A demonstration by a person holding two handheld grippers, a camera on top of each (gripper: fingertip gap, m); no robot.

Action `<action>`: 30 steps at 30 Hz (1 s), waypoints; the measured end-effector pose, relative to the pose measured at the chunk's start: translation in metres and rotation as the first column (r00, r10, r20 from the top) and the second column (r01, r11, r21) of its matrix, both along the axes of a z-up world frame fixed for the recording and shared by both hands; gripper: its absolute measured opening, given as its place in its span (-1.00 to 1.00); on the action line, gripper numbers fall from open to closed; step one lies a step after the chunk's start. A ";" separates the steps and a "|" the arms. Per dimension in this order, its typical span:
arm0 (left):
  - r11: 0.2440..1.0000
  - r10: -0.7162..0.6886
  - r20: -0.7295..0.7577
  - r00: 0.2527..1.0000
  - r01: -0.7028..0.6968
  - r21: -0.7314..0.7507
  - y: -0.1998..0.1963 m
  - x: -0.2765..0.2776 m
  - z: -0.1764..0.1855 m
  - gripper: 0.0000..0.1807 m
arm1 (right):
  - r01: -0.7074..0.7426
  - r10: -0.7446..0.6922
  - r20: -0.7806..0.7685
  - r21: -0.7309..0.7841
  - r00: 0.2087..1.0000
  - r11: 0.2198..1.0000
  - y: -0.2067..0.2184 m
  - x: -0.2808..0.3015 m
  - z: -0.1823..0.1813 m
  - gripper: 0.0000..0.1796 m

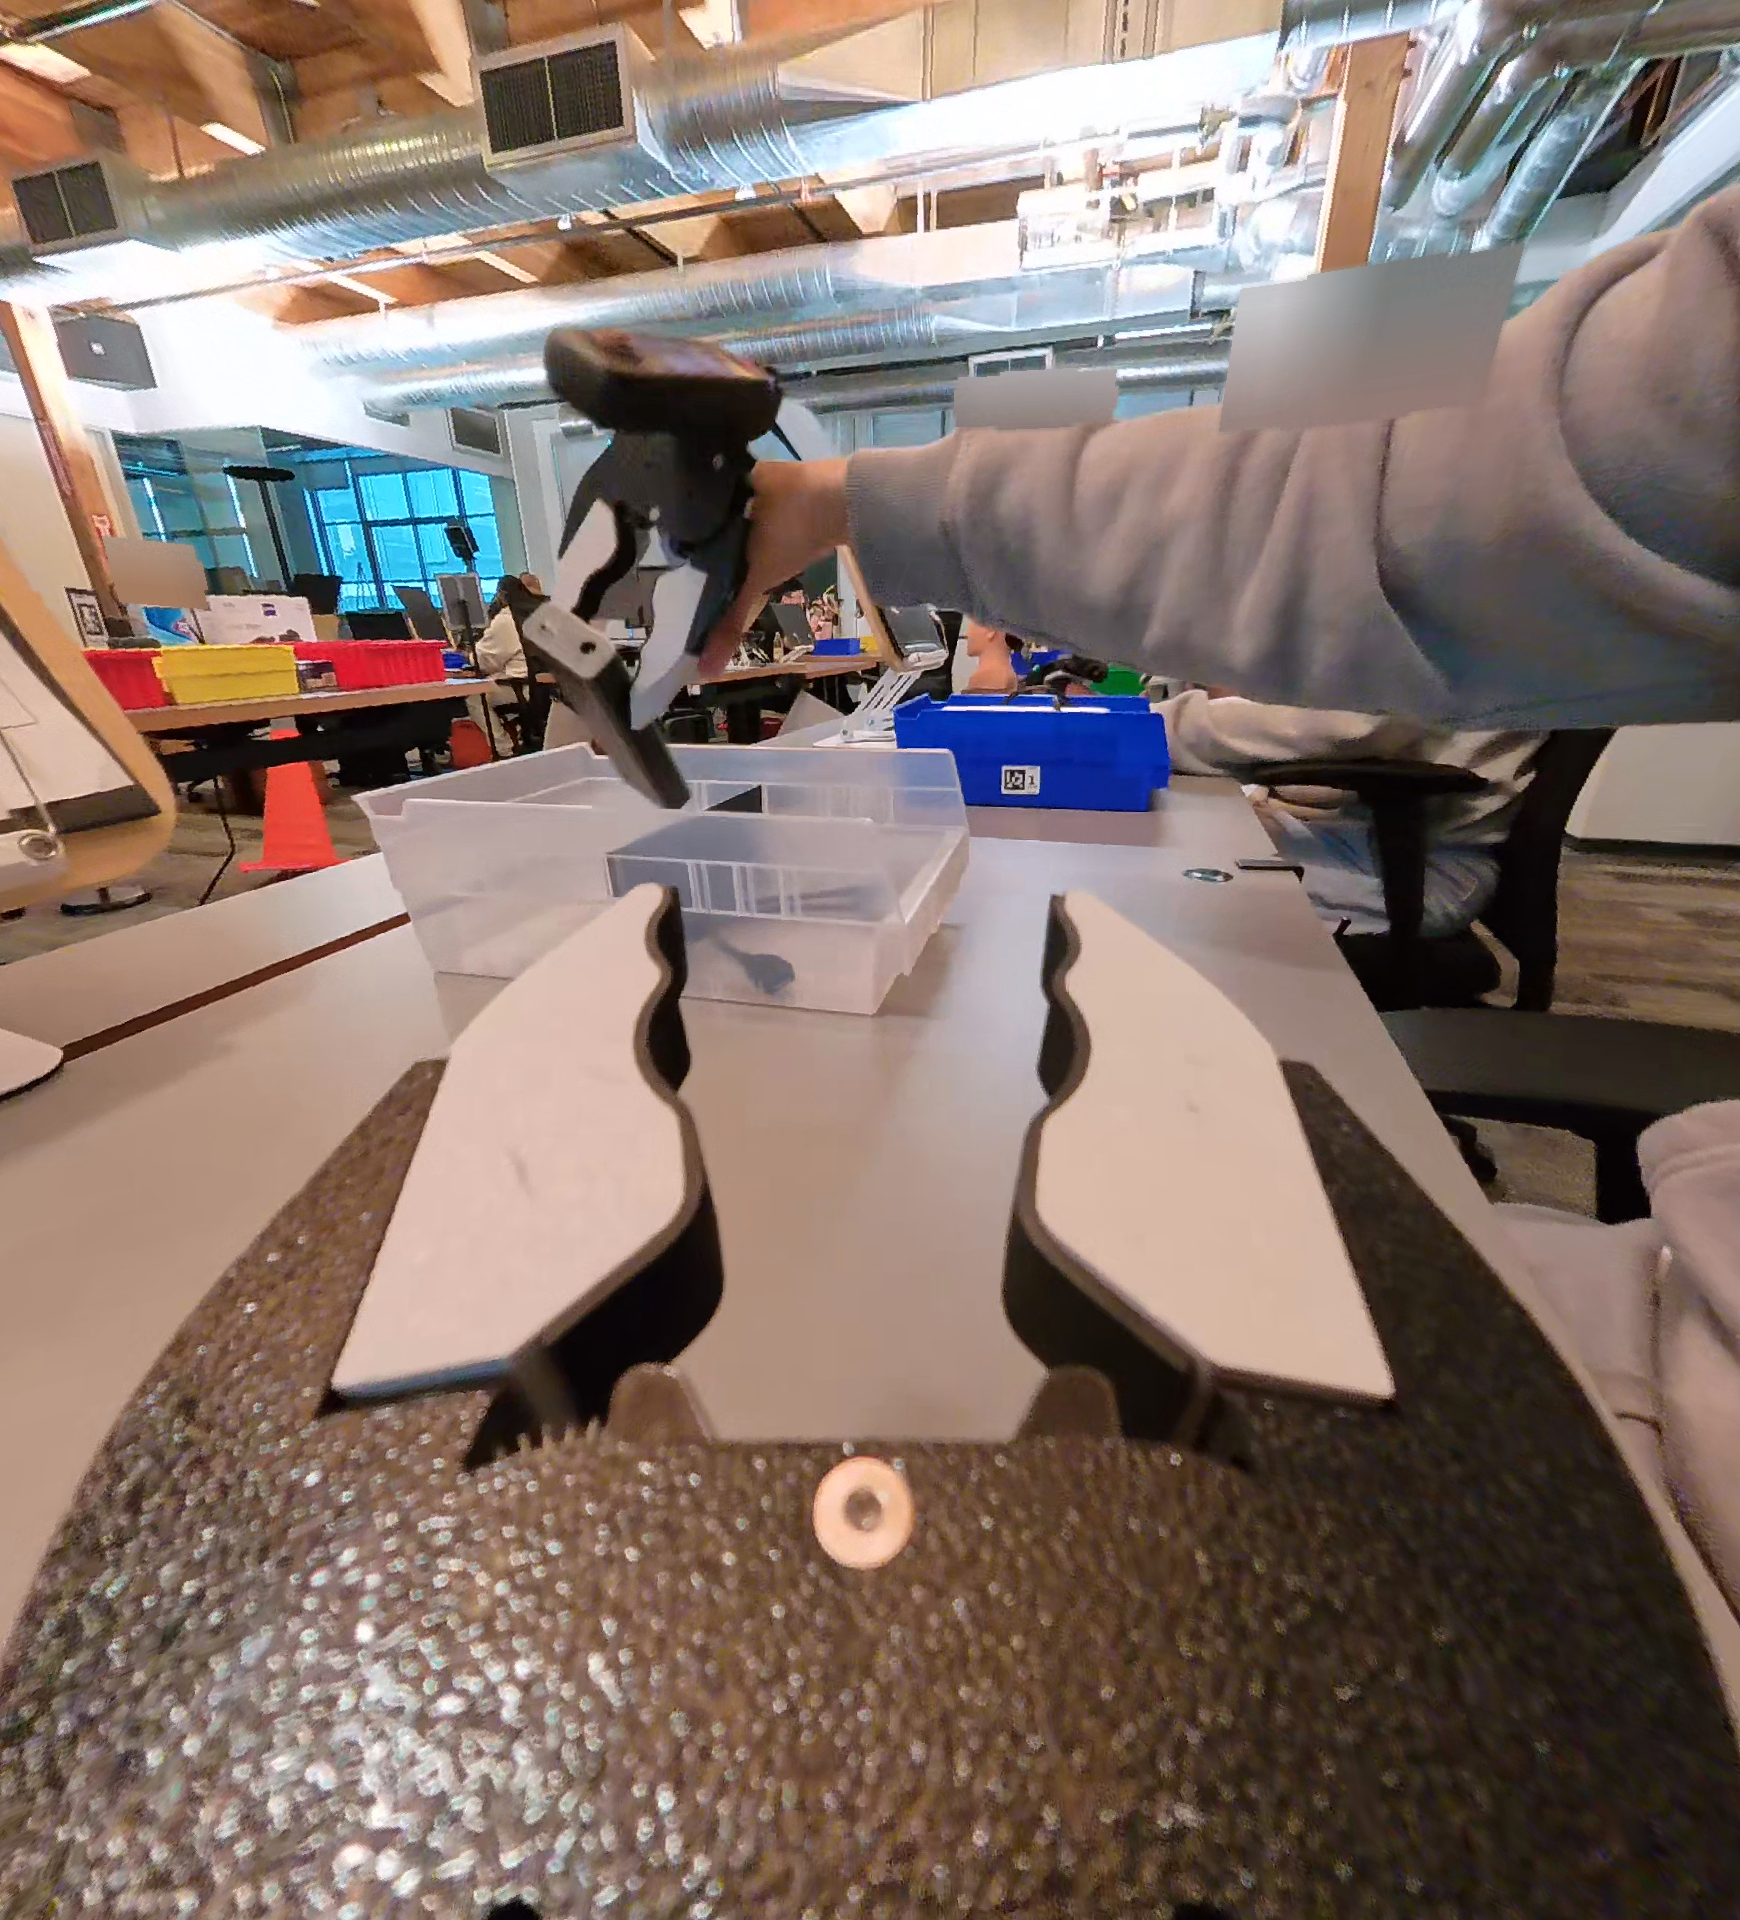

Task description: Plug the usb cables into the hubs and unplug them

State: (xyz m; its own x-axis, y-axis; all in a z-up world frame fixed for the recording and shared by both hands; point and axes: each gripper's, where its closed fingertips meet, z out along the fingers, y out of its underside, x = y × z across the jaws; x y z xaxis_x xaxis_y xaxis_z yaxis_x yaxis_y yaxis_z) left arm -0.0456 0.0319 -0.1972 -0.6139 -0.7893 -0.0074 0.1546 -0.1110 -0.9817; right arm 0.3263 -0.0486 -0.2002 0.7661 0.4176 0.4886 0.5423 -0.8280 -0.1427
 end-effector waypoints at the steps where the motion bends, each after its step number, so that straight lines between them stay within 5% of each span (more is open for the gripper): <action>1: 1.000 -0.002 -0.006 1.000 0.002 -0.005 0.001 0.000 -0.001 -0.29 | 0.000 0.000 0.005 -0.054 1.000 0.999 0.003 0.004 -0.009 -0.35; 8: 0.999 -0.001 -0.042 0.999 0.003 0.039 -0.002 0.004 -0.011 -0.28 | -0.074 0.067 -0.033 -0.316 0.997 0.946 0.037 -0.003 -0.061 -0.35; 17: 1.000 0.013 -0.038 0.999 -0.013 0.000 0.006 0.002 -0.009 -0.29 | -0.060 -0.008 -0.169 -0.395 0.986 0.917 0.036 -0.006 -0.124 -0.36; 22: 1.000 0.017 -0.040 0.999 -0.017 -0.001 0.008 0.002 -0.009 -0.29 | -0.040 -0.024 -0.175 -0.353 0.984 0.935 0.038 -0.007 -0.127 -0.37; 25: 1.000 0.021 -0.041 0.999 -0.021 -0.007 0.008 0.002 -0.008 -0.29 | -0.004 -0.017 -0.051 -0.373 0.999 0.928 0.033 0.003 -0.118 -0.32; 27: 0.999 0.046 -0.040 0.998 -0.046 0.003 0.012 0.001 -0.005 -0.28 | 0.042 -0.030 0.046 -0.276 0.999 0.960 0.037 0.011 -0.096 -0.13; 30: 0.991 0.126 -0.050 0.991 -0.123 0.049 0.030 -0.002 0.002 -0.27 | 0.147 -0.147 -0.014 0.081 0.989 0.986 0.050 -0.002 -0.045 -0.11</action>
State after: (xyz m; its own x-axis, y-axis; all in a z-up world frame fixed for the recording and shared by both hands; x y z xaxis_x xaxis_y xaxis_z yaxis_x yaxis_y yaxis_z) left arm -0.0476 0.0622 -0.1950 -0.5113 -0.8593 -0.0158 0.1123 -0.0486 -0.9925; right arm 0.3243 0.0014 -0.2449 0.8203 0.2591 0.5099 0.4140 -0.8841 -0.2168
